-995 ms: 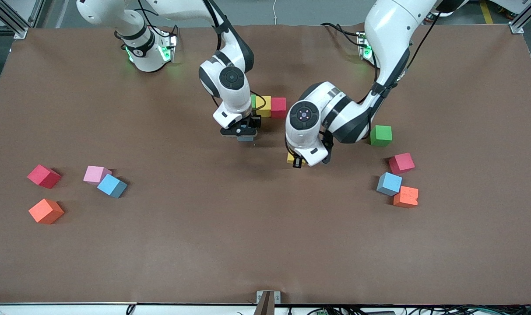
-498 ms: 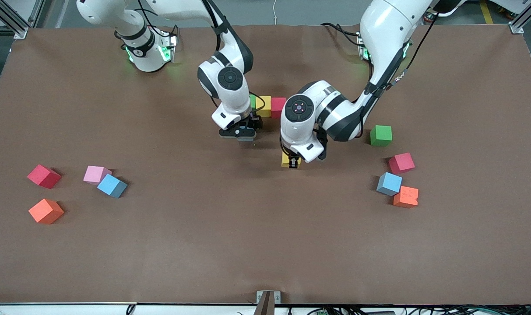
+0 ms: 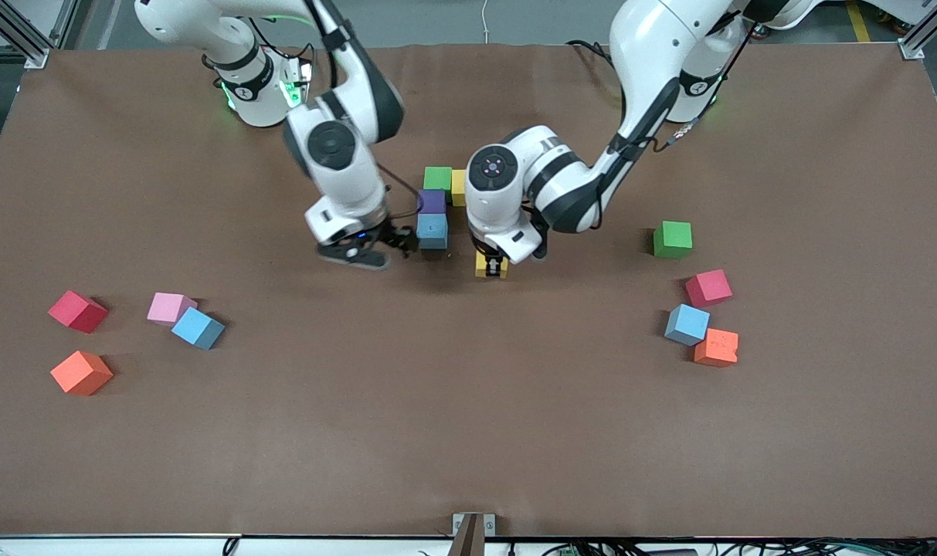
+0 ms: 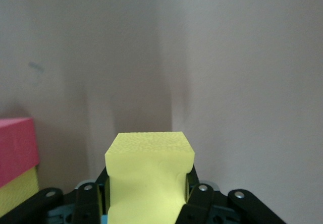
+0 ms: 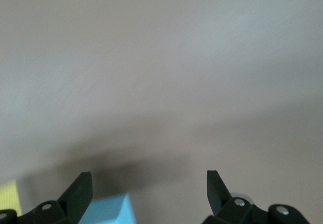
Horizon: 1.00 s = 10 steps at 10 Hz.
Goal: Arrange 11 blocks into digit 3
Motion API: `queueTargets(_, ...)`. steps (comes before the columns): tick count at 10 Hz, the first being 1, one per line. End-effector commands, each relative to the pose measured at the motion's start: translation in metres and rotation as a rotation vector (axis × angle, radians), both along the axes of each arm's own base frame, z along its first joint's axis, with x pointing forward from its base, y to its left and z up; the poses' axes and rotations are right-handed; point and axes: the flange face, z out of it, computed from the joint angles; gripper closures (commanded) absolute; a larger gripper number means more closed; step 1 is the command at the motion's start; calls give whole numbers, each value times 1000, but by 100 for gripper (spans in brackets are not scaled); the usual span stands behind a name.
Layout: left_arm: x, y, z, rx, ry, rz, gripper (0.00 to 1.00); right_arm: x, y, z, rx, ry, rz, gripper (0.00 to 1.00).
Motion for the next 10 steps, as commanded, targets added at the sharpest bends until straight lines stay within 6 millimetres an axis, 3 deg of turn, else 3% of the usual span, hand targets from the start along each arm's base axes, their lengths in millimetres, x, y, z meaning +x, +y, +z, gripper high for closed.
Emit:
queueTargets(1, -24, -22, -12, 9, -39, 19, 93, 42, -99, -3, -29, -4, -161, 0)
queueTargets(3, -39, -23, -24, 49, -97, 49, 93, 71, -200, -11, -48, 5, -278, 0)
queueTargets(4, -49, -26, -28, 48, -106, 57, 93, 84, -243, -10, -56, -1, -319, 0)
queueTargets(5, -52, -27, -30, 44, -105, 60, 93, 90, -280, -23, -80, 18, -314, 0)
queueTargets(8, -72, -43, -36, 41, -104, 19, 93, 92, -335, -61, -122, 56, -404, 0)
queueTargets(10, -85, -49, -41, 44, -99, -1, 93, 89, -343, -82, -111, 73, -424, 0)
